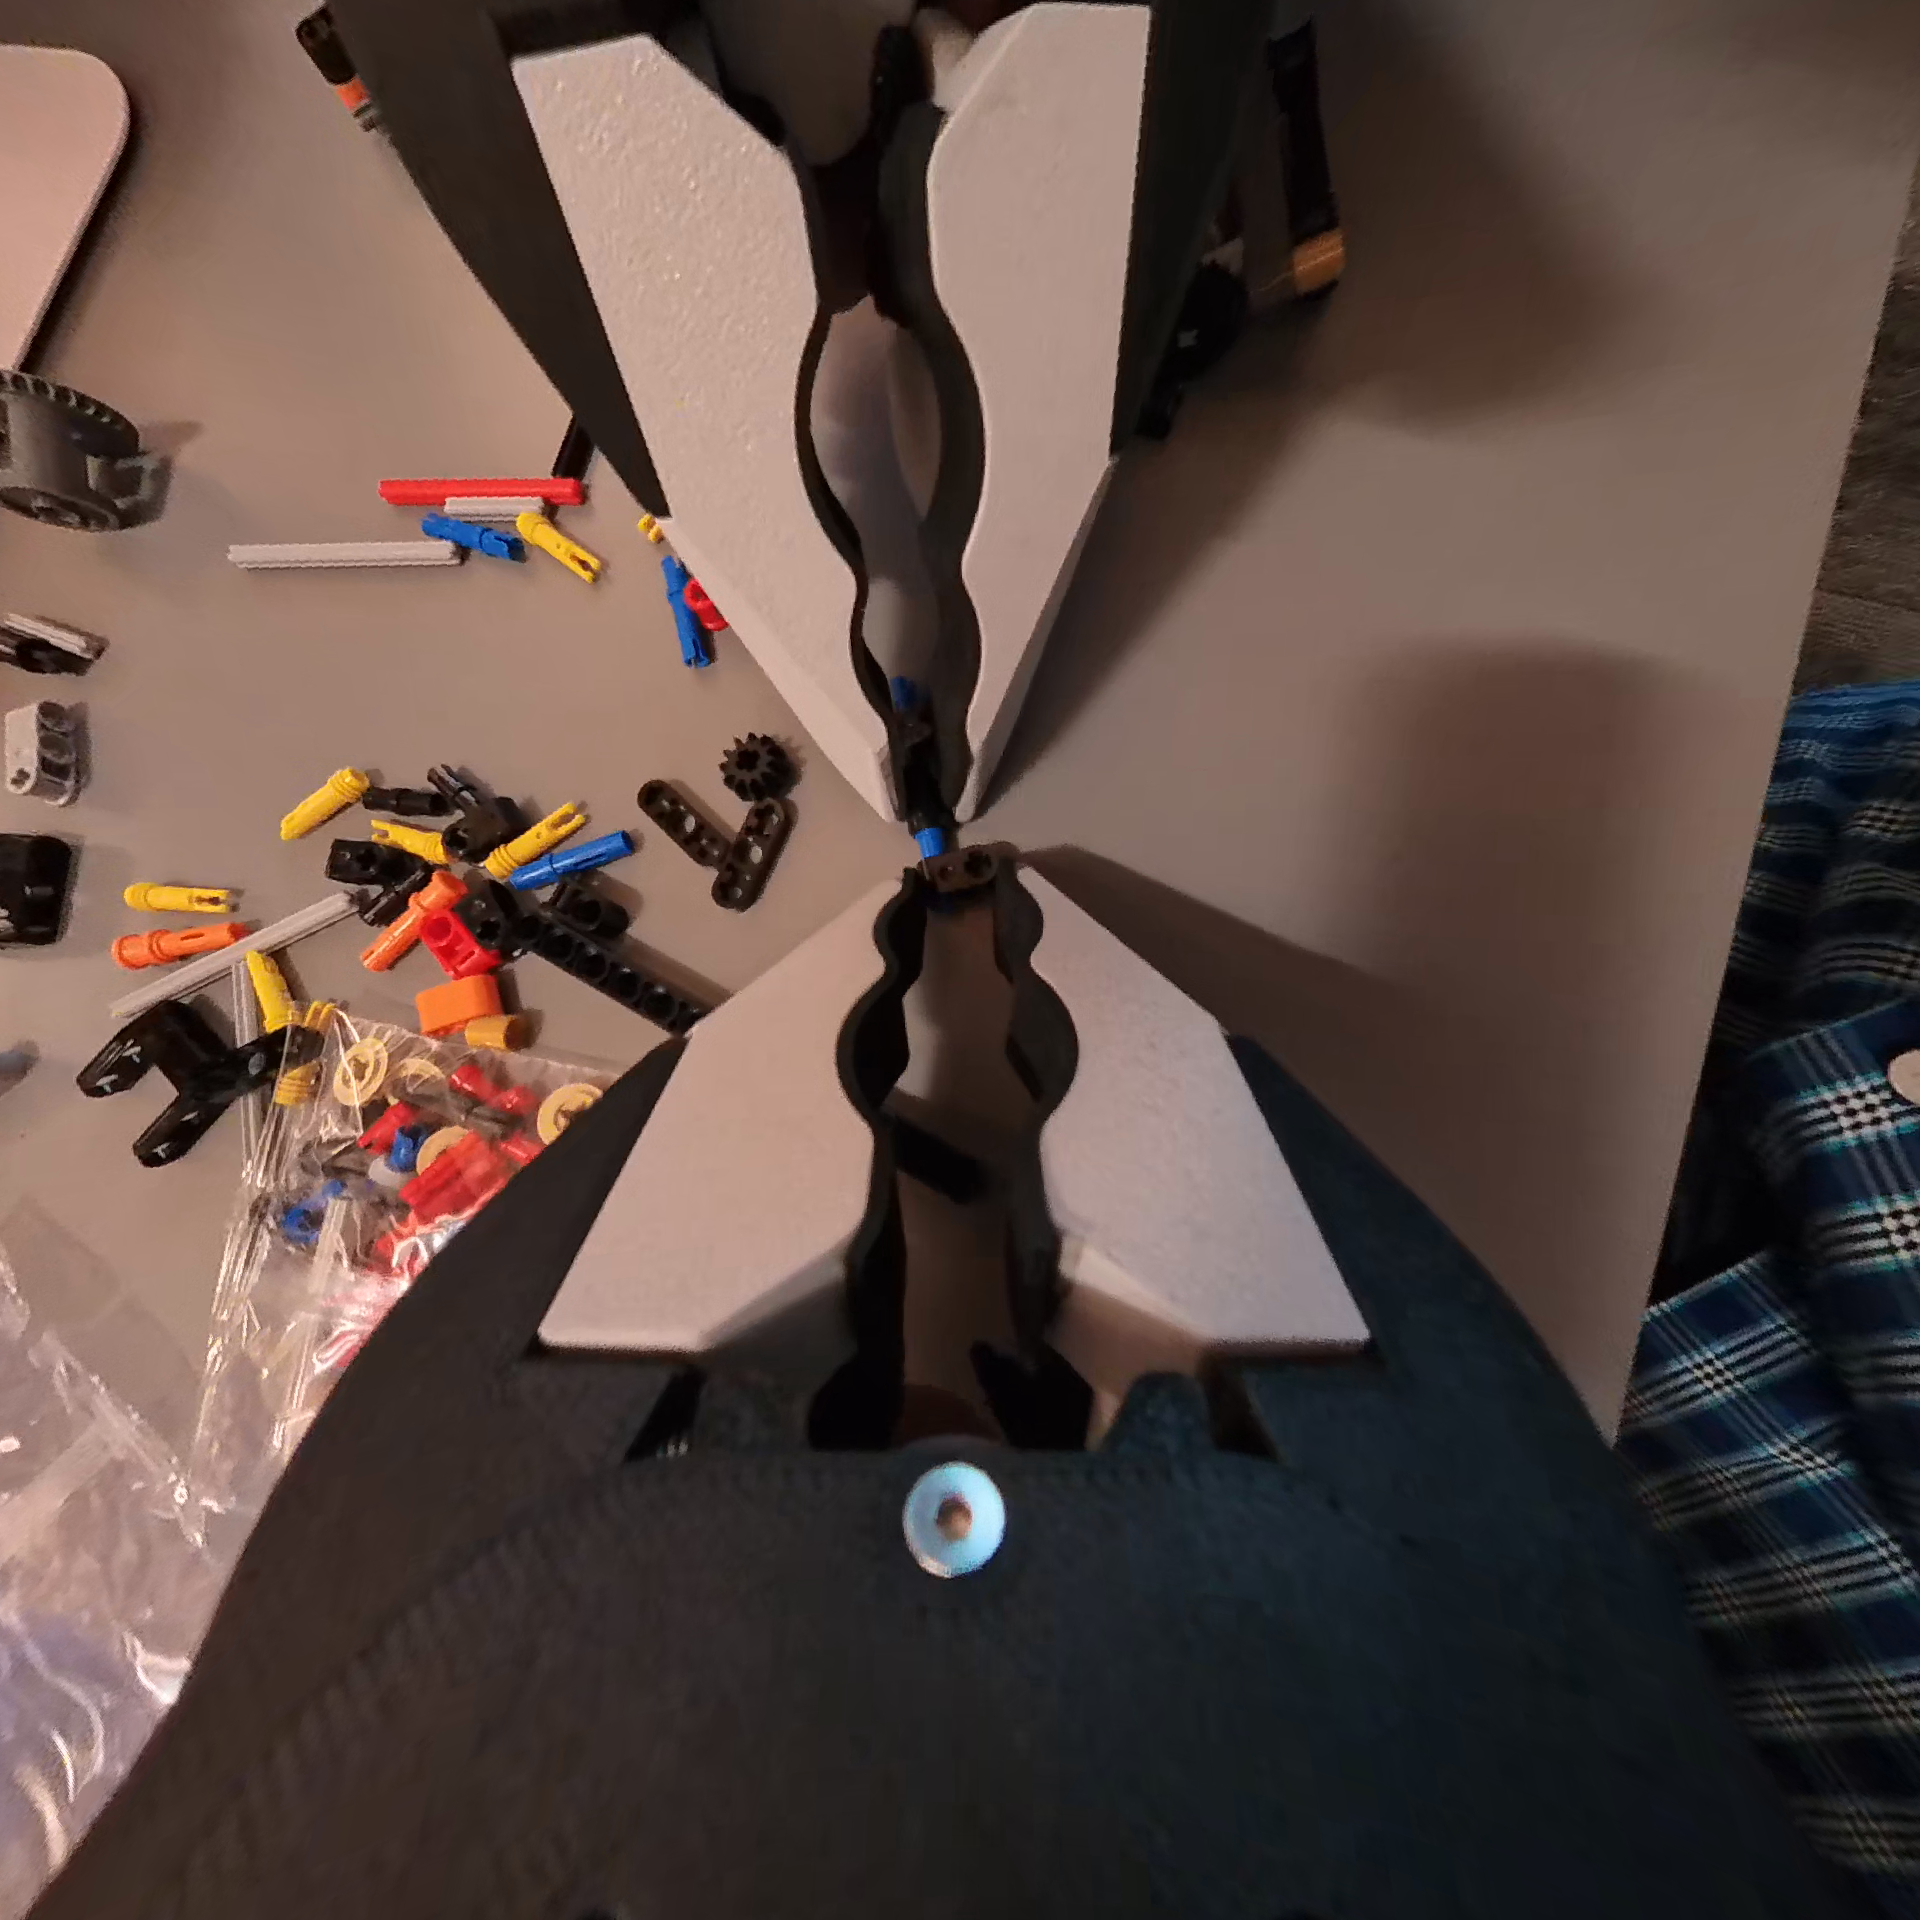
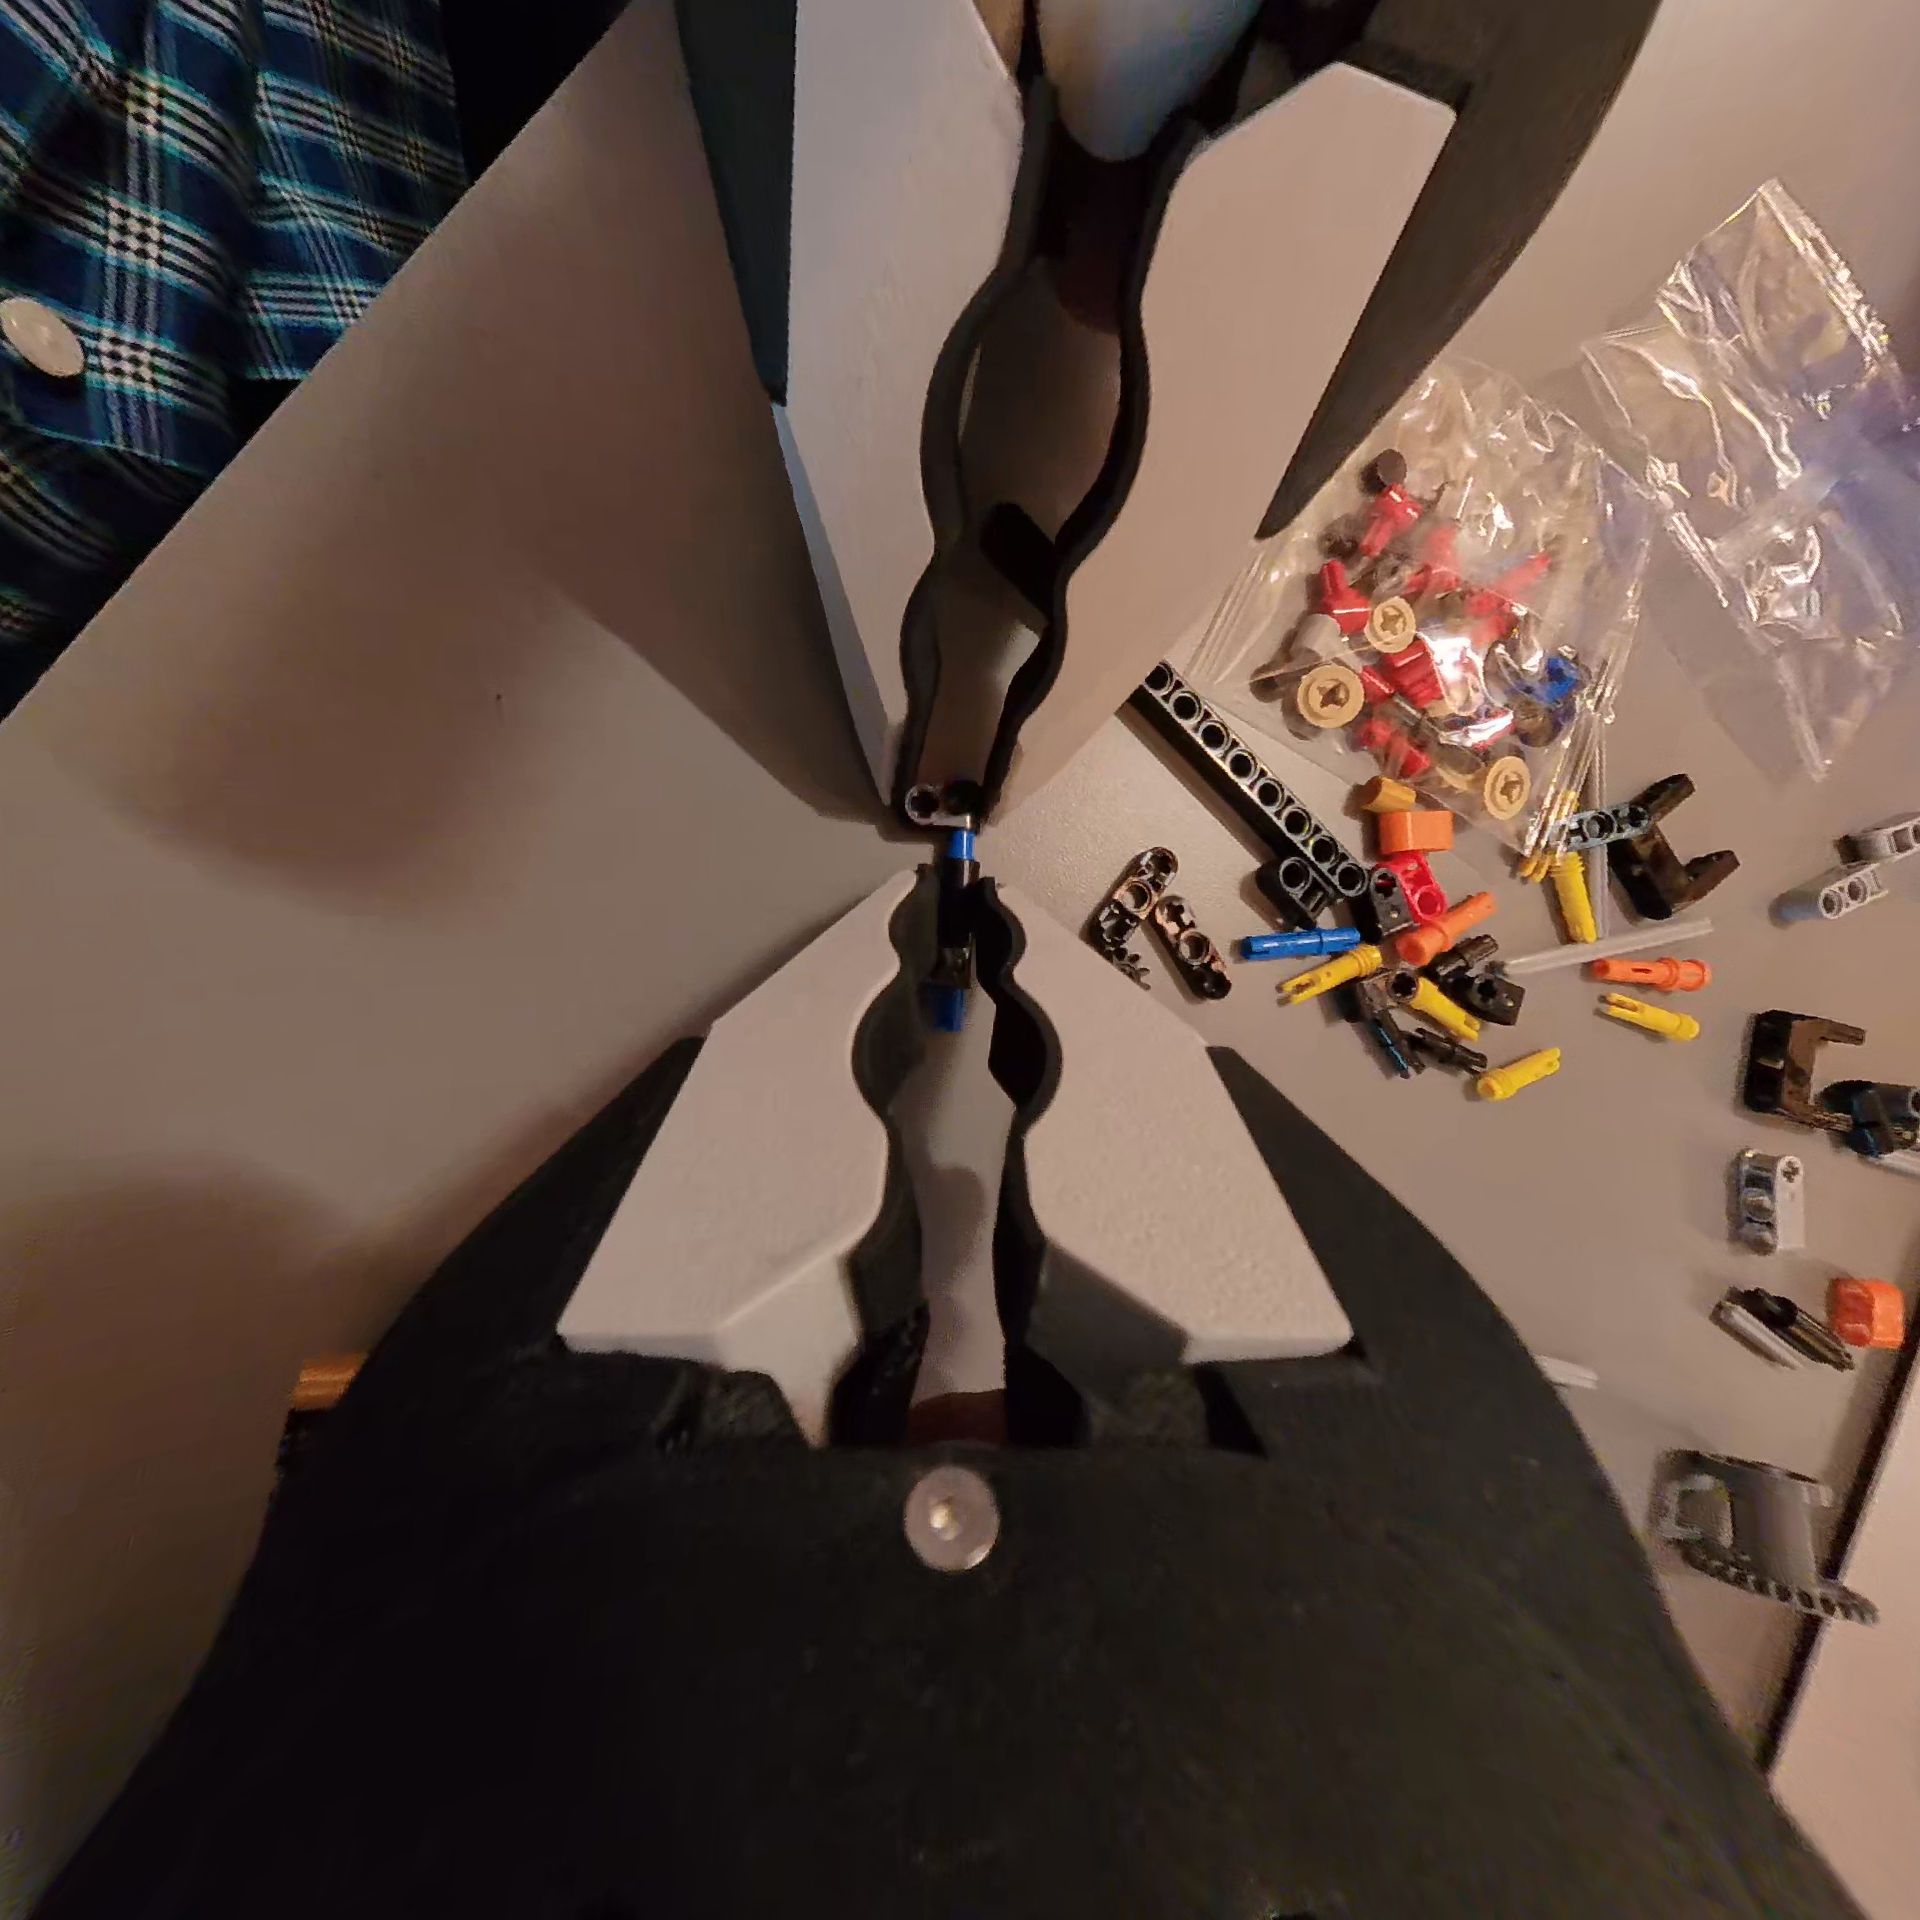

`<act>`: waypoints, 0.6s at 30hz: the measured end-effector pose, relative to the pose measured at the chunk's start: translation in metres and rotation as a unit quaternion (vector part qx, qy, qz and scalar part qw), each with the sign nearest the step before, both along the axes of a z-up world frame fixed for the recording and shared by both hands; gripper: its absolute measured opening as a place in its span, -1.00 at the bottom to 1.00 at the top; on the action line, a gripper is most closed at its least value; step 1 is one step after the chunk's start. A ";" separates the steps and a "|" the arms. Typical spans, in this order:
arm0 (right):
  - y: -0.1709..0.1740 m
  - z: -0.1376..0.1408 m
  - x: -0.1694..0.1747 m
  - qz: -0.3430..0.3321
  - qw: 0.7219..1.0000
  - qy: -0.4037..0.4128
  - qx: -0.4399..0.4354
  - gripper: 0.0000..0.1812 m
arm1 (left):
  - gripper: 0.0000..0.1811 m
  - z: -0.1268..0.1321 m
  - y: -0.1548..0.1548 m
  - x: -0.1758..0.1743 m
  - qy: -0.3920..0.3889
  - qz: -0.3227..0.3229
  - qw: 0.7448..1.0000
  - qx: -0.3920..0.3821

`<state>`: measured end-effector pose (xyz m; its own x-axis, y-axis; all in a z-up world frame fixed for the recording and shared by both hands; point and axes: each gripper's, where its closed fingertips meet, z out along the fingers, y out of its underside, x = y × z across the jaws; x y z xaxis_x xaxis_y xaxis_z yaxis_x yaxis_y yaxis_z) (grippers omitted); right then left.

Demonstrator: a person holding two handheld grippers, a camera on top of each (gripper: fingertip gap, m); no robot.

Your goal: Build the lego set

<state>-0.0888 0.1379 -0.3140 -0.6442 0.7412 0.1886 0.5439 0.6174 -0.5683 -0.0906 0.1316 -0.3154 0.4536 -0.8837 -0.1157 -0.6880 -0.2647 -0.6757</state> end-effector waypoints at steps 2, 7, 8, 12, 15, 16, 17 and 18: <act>0.000 0.000 0.000 0.002 1.000 -0.003 0.008 -0.96 | -0.89 0.000 0.001 0.000 -0.001 -0.007 1.000 0.001; 0.000 0.000 -0.001 0.001 1.000 -0.002 0.004 -0.98 | -0.88 0.000 0.004 0.006 -0.010 -0.029 0.999 -0.009; 0.000 0.000 -0.001 0.001 1.000 -0.001 0.000 -0.98 | -0.88 -0.001 0.003 0.007 -0.010 -0.028 1.000 -0.007; 0.000 0.000 -0.001 -0.001 1.000 -0.005 -0.004 -0.95 | -0.88 0.000 0.003 0.005 -0.012 -0.013 1.000 0.000; 0.001 0.006 -0.002 -0.009 1.000 -0.004 0.003 -0.84 | -0.87 0.001 0.003 0.004 -0.010 -0.008 1.000 0.001; -0.001 0.013 0.000 -0.008 1.000 0.001 -0.012 -0.82 | -0.87 0.001 0.003 0.003 -0.008 -0.007 1.000 0.002; 0.000 0.018 0.001 -0.010 1.000 0.005 -0.019 -0.83 | -0.87 0.001 0.003 0.002 -0.005 -0.006 1.000 0.006; 0.005 0.021 0.004 -0.015 1.000 0.001 -0.012 -0.82 | -0.85 0.001 0.002 0.000 -0.004 -0.005 1.000 0.008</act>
<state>-0.0845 0.1432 -0.2934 -0.6210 0.7648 0.1716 0.5609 0.5866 -0.5843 -0.0904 0.1341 -0.3143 0.4459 -0.8861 -0.1268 -0.6850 -0.2466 -0.6855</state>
